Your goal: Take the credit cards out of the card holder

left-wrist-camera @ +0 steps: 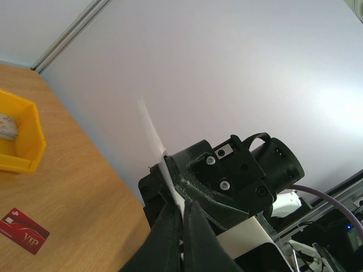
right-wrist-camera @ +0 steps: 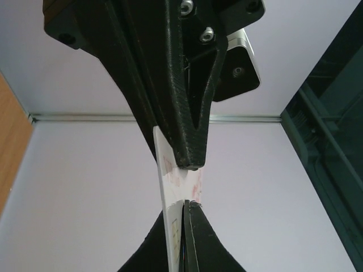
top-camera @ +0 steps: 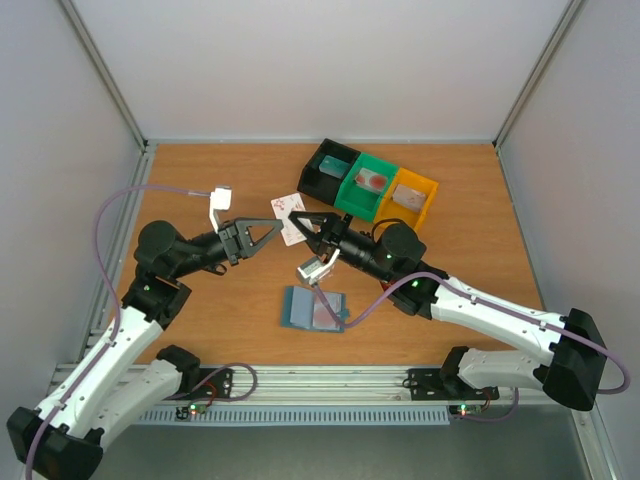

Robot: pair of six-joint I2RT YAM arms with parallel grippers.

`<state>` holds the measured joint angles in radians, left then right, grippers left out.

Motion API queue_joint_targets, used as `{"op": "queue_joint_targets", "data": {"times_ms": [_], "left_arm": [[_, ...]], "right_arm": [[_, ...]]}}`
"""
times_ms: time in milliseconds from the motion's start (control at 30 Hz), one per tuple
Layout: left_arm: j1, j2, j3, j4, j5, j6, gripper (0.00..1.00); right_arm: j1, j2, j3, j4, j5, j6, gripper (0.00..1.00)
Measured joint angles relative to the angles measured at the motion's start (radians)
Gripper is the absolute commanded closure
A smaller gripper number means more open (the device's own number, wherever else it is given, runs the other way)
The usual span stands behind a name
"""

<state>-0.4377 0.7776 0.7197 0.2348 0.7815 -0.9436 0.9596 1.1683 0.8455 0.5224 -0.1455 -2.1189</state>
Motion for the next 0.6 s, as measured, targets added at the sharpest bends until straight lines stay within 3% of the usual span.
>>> {"op": "queue_joint_targets", "data": {"times_ms": [100, 133, 167, 333, 467, 600], "left_arm": [[0.0, -0.002, -0.001, 0.001, -0.001, 0.013, 0.3], [0.0, -0.006, -0.003, -0.001, -0.002, 0.019, 0.13], [0.0, -0.013, -0.009, -0.003, -0.006, 0.03, 0.02], [0.001, -0.071, -0.05, -0.044, -0.066, 0.065, 0.01], [0.012, -0.139, -0.088, -0.107, -0.145, 0.146, 0.01], [0.018, -0.192, -0.13, -0.186, -0.232, 0.262, 0.01]], "right_arm": [[0.001, -0.003, 0.0, -0.002, 0.006, 0.0, 0.99], [0.002, -0.004, 0.0, -0.003, 0.013, 0.002, 0.99], [0.003, -0.006, 0.0, -0.005, 0.027, 0.005, 0.99], [0.004, -0.047, 0.039, -0.157, 0.195, 0.056, 0.99], [-0.066, -0.037, 0.251, -0.551, 0.311, 0.33, 0.99], [-0.262, 0.08, 0.531, -0.954, 0.38, 0.67, 0.99]]}}
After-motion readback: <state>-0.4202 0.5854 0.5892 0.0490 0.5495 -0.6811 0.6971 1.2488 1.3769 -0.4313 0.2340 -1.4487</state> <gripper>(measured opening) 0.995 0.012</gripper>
